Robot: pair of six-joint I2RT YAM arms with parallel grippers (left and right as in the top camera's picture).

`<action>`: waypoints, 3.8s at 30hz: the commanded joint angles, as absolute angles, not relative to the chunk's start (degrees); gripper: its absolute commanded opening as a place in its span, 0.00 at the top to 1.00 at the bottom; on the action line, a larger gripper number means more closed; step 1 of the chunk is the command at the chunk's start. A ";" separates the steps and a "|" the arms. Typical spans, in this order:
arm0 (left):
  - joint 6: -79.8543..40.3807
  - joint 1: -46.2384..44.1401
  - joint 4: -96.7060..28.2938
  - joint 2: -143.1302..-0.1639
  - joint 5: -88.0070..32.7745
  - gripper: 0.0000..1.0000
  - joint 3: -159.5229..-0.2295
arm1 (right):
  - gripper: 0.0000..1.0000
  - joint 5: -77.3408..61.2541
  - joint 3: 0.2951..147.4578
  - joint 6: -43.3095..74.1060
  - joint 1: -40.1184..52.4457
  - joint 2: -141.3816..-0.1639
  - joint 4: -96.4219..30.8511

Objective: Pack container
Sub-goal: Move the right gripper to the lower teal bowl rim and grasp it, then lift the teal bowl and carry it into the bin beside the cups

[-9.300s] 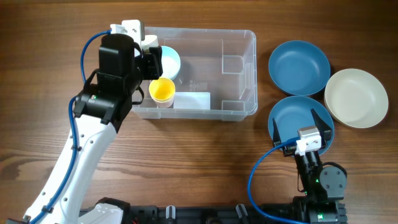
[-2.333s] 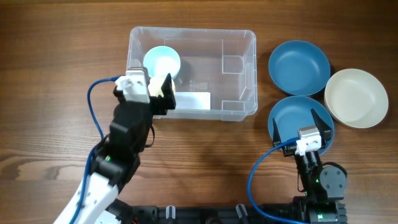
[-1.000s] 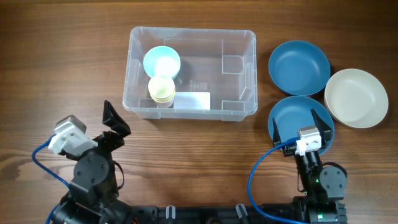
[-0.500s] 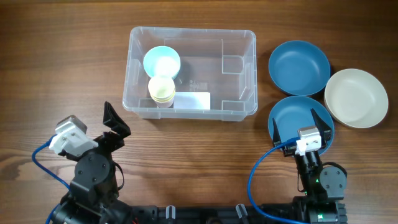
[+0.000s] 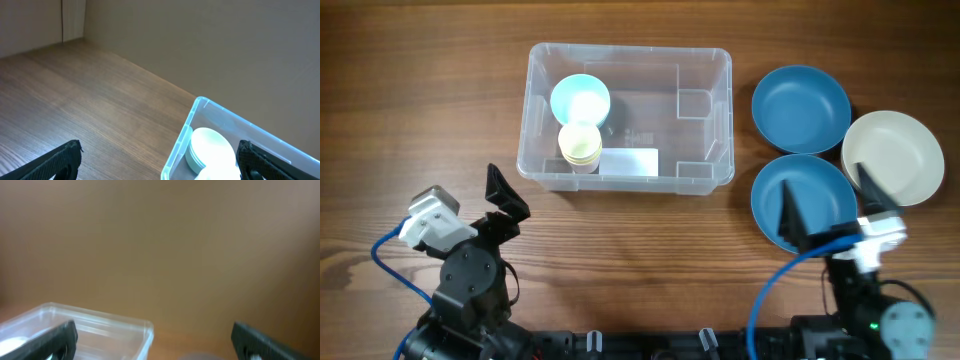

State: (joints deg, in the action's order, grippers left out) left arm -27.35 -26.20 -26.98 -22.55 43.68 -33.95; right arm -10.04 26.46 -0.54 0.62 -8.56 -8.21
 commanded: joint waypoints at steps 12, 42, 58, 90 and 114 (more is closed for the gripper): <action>-27.88 -25.87 -27.11 -22.22 44.45 0.00 -33.95 | 0.00 -9.89 58.94 3.18 0.78 -38.81 -40.99; -27.88 -25.87 -27.11 -22.22 44.45 0.00 -33.95 | 0.00 7.01 54.76 24.16 -12.60 -75.59 -52.29; -27.88 -25.89 -27.11 -22.22 44.45 0.00 -33.95 | 0.00 3.73 50.57 18.02 -21.47 -77.08 -46.78; -27.88 -25.87 -27.11 -22.22 44.45 0.00 -33.95 | 0.74 1.58 35.99 18.22 -21.45 -77.41 -36.88; -27.88 -25.87 -27.11 -22.22 44.45 0.00 -33.95 | 0.96 -2.48 41.10 15.00 -21.45 -58.87 -48.14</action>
State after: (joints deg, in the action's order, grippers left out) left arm -27.35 -26.20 -27.07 -22.55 43.68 -33.95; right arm -1.28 38.81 15.92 -21.21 -65.45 -47.13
